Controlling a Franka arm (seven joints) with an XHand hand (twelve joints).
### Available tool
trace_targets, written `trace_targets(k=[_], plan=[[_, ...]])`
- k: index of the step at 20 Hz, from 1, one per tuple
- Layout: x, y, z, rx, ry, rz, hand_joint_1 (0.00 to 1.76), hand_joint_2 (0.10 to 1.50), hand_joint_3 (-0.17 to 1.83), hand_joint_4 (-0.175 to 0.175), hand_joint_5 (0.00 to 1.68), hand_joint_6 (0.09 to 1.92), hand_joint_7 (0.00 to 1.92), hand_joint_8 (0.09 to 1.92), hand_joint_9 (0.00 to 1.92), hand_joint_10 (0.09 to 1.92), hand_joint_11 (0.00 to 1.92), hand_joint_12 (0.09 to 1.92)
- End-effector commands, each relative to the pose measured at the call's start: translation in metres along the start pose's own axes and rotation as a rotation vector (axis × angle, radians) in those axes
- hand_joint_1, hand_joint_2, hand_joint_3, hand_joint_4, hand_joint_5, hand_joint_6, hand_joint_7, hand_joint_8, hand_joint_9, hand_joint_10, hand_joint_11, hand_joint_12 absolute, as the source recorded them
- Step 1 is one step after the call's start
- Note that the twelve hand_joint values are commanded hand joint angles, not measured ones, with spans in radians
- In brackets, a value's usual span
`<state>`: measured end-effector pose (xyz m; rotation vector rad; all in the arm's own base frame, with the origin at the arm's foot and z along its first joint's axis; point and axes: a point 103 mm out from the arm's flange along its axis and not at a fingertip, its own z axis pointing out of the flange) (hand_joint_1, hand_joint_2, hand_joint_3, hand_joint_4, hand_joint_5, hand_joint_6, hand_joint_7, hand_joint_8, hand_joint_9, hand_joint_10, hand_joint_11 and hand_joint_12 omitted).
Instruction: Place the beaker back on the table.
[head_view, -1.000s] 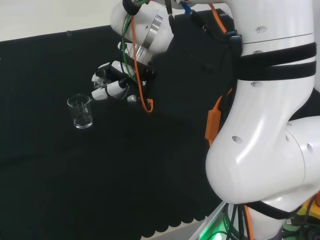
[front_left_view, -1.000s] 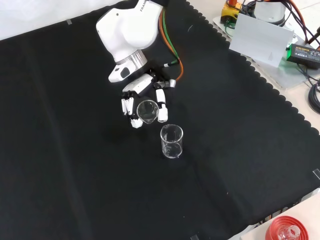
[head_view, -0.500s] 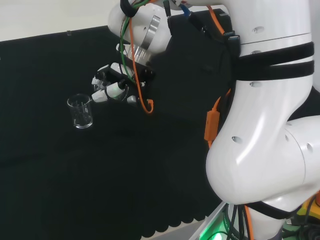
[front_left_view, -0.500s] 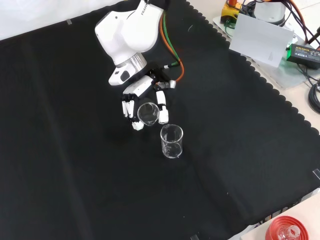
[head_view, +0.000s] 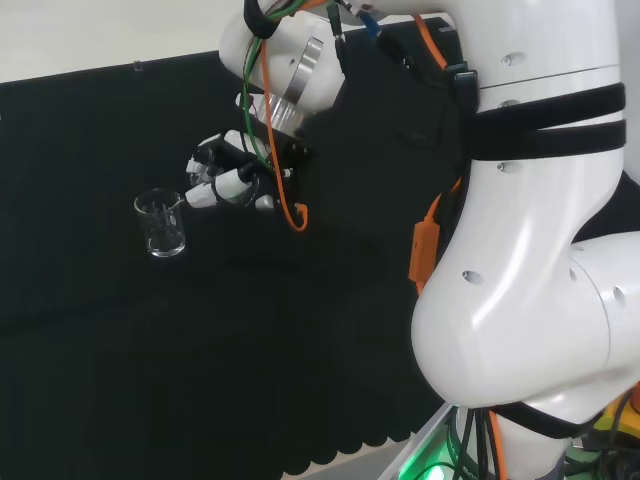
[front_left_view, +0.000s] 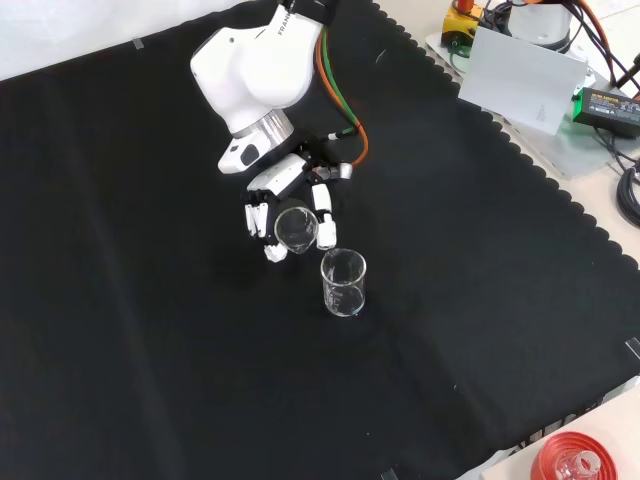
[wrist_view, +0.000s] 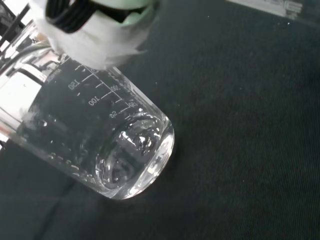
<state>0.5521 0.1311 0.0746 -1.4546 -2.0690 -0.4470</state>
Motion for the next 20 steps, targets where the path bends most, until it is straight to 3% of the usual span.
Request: trace_targets(k=[1, 20], plan=[[-0.0035, -0.0014, 0.0062, -0.045, 0.069, -0.005, 1.06, 1.01, 0.11, 0.165, 1.1, 0.83, 1.43, 0.09, 1.35, 0.09, 0.96, 1.0], [-0.0099, 0.0002, 0.0117, -0.048, 0.048, 0.007, 1.06, 1.0, 0.13, 0.175, 1.1, 0.84, 1.41, 0.09, 1.34, 0.09, 0.96, 1.0]])
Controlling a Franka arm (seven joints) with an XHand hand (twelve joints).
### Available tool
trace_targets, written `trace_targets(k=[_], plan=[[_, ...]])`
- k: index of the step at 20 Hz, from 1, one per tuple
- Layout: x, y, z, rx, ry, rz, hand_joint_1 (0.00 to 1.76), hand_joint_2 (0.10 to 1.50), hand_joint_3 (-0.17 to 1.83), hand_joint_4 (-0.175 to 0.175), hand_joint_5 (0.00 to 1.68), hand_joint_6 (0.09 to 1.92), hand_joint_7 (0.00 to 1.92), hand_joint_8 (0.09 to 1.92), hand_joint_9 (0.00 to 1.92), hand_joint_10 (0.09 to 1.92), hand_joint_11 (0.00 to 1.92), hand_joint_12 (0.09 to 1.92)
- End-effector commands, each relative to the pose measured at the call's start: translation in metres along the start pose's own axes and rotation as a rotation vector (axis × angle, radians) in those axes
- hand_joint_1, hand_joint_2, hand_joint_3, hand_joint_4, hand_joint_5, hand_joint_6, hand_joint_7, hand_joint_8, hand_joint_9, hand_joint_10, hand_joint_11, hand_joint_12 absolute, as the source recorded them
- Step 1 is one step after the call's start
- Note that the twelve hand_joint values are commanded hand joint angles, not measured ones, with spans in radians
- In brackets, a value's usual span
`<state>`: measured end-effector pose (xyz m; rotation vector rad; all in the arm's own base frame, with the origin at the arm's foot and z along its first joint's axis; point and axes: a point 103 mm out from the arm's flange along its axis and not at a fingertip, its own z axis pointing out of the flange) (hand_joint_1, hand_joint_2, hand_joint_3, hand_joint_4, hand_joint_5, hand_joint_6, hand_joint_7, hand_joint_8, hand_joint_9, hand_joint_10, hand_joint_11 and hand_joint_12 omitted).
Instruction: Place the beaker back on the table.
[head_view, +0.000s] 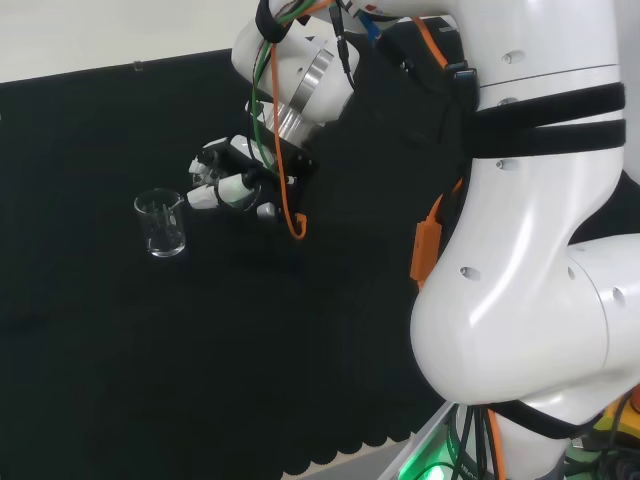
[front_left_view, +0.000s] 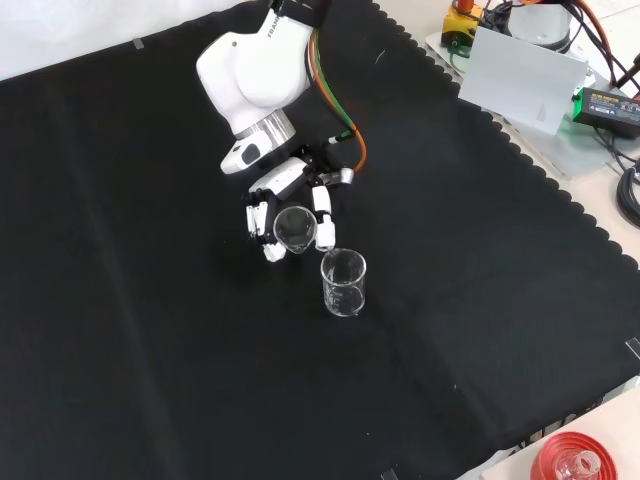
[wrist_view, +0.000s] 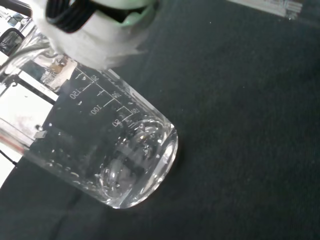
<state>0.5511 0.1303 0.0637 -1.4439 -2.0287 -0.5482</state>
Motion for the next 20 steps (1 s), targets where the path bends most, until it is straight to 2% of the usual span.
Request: trace_targets(k=[1, 7, 10, 14, 17, 20], plan=[[-0.0033, 0.0009, 0.0051, 0.008, -0.017, 0.015, 1.06, 1.0, 0.13, 0.175, 1.1, 0.84, 1.41, 0.09, 1.34, 0.09, 0.96, 1.0], [-0.0054, 0.0001, 0.007, 0.016, -0.009, 0.009, 1.06, 1.0, 0.13, 0.175, 1.1, 0.84, 1.4, 0.09, 1.34, 0.09, 0.95, 0.99], [-0.0052, 0.0007, 0.0079, 0.024, -0.002, 0.009, 1.06, 0.99, 0.16, 0.146, 1.08, 0.87, 1.39, 0.09, 1.33, 0.09, 0.92, 1.01], [-0.0041, 0.0006, 0.0074, 0.032, 0.0, 0.006, 1.07, 0.94, 0.29, 0.115, 1.07, 0.9, 1.36, 0.09, 1.3, 0.09, 0.83, 1.08], [-0.003, 0.0006, 0.0055, 0.032, 0.008, 0.014, 1.08, 0.9, 0.33, 0.119, 1.09, 0.88, 1.34, 0.09, 1.28, 0.09, 0.78, 1.12], [-0.0017, 0.0013, 0.0046, 0.033, -0.016, 0.018, 1.08, 0.89, 0.34, 0.133, 1.1, 0.86, 1.3, 0.09, 1.25, 0.09, 0.74, 1.15]])
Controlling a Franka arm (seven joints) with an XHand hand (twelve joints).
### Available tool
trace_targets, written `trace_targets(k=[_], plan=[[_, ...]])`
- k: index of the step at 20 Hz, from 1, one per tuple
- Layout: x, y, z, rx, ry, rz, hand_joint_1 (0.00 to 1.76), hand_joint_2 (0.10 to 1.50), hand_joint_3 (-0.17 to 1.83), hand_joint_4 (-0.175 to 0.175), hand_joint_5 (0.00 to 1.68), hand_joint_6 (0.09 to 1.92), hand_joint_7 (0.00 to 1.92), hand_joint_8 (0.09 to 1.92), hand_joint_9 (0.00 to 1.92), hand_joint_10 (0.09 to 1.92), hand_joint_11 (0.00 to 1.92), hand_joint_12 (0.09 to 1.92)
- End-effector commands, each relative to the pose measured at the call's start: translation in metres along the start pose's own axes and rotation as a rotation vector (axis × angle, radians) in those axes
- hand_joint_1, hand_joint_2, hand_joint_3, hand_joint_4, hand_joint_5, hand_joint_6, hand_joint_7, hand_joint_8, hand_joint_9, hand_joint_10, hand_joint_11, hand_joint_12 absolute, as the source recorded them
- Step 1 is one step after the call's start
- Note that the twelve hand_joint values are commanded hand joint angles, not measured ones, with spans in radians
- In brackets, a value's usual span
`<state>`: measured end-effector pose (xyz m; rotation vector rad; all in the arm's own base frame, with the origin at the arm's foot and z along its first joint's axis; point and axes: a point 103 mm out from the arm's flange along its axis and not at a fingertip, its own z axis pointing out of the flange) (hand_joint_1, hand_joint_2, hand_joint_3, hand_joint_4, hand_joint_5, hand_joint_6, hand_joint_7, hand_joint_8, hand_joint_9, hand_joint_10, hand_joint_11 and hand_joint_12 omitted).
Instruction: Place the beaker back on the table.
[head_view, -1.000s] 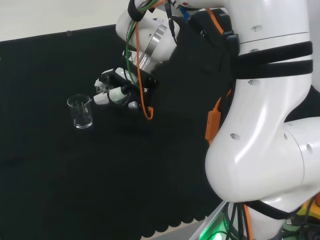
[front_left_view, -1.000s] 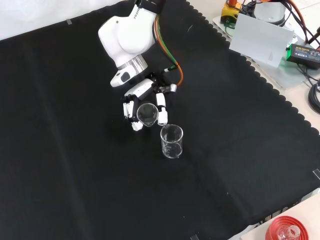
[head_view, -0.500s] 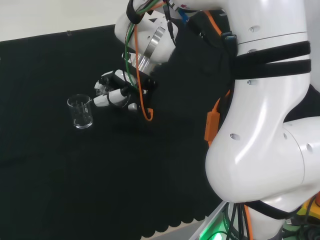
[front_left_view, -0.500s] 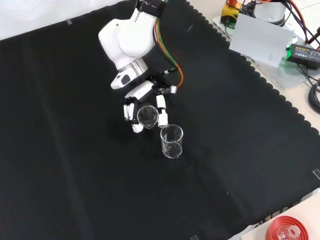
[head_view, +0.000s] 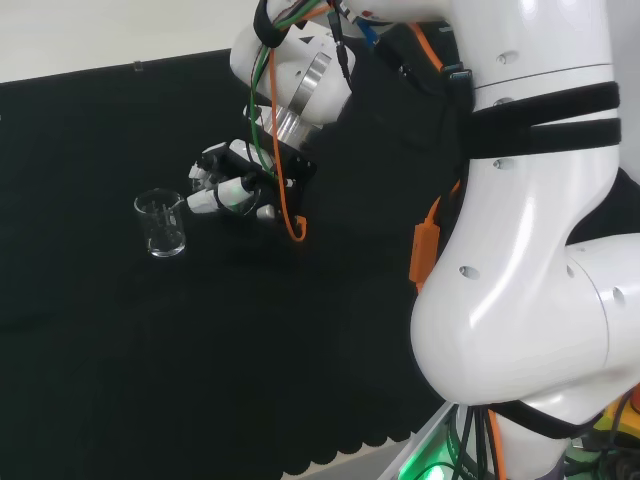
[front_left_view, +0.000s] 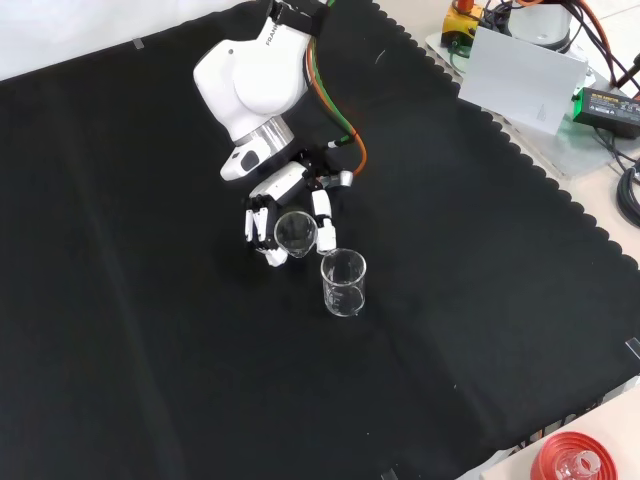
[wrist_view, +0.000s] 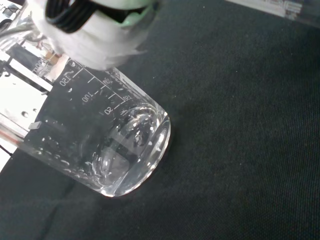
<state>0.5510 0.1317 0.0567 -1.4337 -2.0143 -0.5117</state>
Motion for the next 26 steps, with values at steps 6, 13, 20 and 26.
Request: trace_targets(k=[6, 13, 20, 26], plan=[[0.0035, 0.0005, -0.0009, 0.019, -0.025, 0.004, 1.06, 0.93, 0.26, 0.173, 1.07, 0.88, 1.21, 0.09, 1.17, 0.09, 0.57, 1.24], [0.0025, 0.0007, -0.0001, 0.022, -0.012, 0.013, 1.01, 0.62, 0.75, -0.016, 0.92, 0.77, 1.12, 0.09, 1.07, 0.12, 0.44, 1.28], [0.001, -0.0001, -0.0016, 0.022, -0.017, 0.011, 0.99, 0.59, 0.8, -0.032, 0.85, 0.81, 0.99, 0.23, 0.87, 0.48, 0.39, 1.3], [-0.0009, -0.0014, -0.0081, 0.033, -0.018, 0.008, 0.98, 0.57, 0.81, -0.04, 0.8, 0.84, 0.8, 0.57, 0.78, 0.61, 0.35, 1.32]])
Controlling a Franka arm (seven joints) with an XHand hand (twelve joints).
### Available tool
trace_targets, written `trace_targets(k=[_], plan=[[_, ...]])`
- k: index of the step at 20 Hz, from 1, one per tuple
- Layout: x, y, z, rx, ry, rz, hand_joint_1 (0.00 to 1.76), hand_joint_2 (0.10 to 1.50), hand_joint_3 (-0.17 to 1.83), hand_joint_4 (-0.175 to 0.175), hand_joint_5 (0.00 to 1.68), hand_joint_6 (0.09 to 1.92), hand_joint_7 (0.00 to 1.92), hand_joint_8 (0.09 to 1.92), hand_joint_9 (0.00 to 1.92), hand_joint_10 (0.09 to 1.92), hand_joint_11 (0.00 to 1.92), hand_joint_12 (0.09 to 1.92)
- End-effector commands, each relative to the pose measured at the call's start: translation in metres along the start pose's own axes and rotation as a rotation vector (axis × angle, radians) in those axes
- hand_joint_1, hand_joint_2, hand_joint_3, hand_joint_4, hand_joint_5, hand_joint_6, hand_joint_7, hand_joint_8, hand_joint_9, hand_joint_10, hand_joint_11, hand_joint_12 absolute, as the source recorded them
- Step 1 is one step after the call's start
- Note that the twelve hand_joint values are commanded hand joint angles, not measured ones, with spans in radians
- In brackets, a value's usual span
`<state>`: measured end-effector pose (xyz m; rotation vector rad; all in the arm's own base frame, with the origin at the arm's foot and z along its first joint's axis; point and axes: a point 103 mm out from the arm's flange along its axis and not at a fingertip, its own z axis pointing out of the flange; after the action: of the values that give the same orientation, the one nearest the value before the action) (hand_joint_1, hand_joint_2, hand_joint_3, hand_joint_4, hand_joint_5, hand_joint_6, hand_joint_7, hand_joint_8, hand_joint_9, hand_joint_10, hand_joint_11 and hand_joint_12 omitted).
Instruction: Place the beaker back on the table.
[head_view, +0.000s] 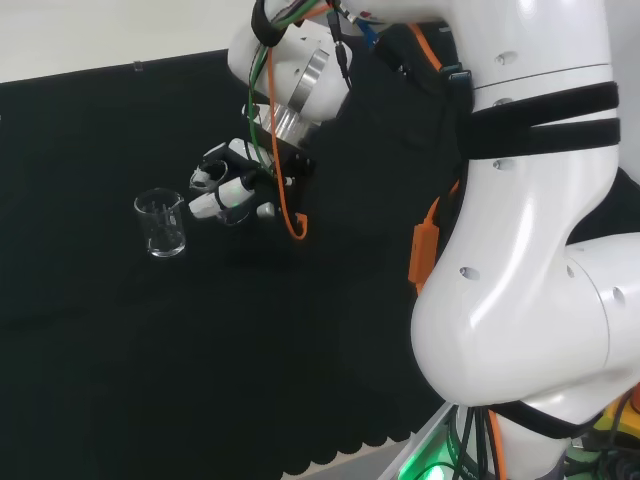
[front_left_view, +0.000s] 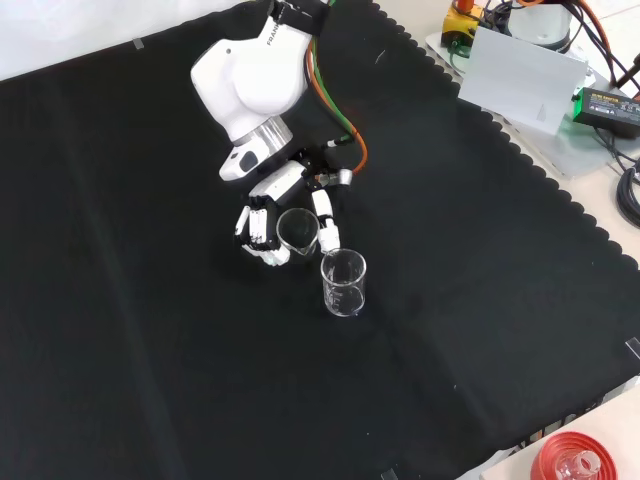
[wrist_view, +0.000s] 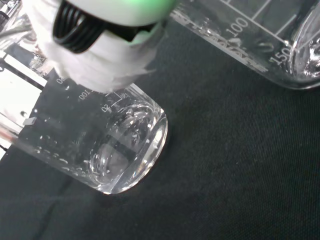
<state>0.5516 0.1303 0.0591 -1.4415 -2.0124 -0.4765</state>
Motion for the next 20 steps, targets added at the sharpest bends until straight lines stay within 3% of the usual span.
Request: trace_targets(k=[1, 9, 20], plan=[[-0.0026, -0.0023, -0.0059, 0.024, -0.02, 0.0, 0.97, 0.57, 0.81, -0.046, 0.77, 0.85, 0.77, 0.6, 0.76, 0.61, 0.32, 1.33], [-0.0038, -0.0029, -0.0067, 0.06, -0.045, 0.03, 0.91, 0.53, 0.79, -0.068, 0.49, 0.82, 0.58, 0.68, 0.59, 0.68, 0.1, 1.37], [-0.0064, -0.0085, -0.0132, 0.041, -0.03, 0.033, 0.89, 0.53, 0.76, -0.074, 0.43, 0.72, 0.54, 0.7, 0.54, 0.71, 0.07, 1.38]])
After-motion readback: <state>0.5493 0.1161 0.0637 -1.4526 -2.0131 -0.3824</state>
